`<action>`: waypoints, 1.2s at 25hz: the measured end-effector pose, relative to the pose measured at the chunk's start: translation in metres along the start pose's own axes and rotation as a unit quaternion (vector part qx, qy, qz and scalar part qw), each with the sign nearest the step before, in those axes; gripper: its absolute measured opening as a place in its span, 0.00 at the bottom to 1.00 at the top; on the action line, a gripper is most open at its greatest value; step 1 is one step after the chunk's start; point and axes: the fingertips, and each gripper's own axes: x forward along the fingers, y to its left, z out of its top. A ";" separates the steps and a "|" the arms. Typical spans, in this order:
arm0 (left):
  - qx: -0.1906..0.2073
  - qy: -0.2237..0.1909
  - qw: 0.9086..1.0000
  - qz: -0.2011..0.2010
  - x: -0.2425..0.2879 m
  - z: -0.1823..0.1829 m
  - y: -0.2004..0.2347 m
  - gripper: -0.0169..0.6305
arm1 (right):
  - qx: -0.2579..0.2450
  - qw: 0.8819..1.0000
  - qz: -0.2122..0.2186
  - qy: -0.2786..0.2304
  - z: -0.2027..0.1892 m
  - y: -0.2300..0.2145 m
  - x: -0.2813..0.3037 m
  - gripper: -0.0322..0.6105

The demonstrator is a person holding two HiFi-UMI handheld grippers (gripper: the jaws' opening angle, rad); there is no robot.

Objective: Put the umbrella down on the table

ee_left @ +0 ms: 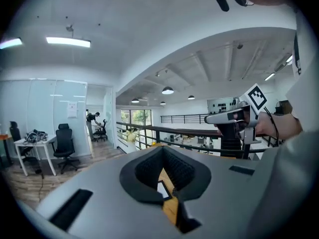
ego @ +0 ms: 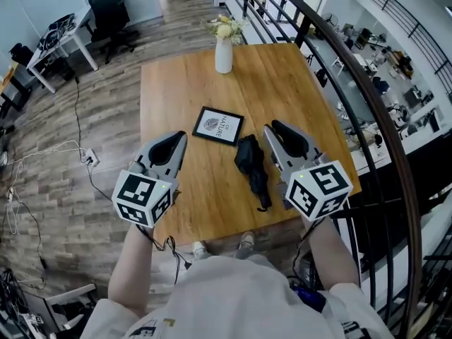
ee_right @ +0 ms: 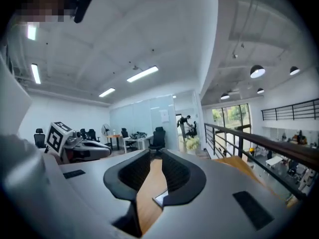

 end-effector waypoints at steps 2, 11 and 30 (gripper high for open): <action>0.021 -0.023 1.000 0.005 -0.012 0.021 0.001 0.05 | -0.013 0.999 0.005 -0.033 0.029 0.013 -0.014 0.20; 0.106 -0.104 0.988 0.029 -0.071 0.083 -0.009 0.05 | -0.065 0.991 0.011 -0.114 0.086 0.055 -0.059 0.15; 0.068 -0.055 0.996 0.026 -0.117 0.032 -0.044 0.05 | -0.068 0.993 0.020 -0.096 0.040 0.078 -0.092 0.09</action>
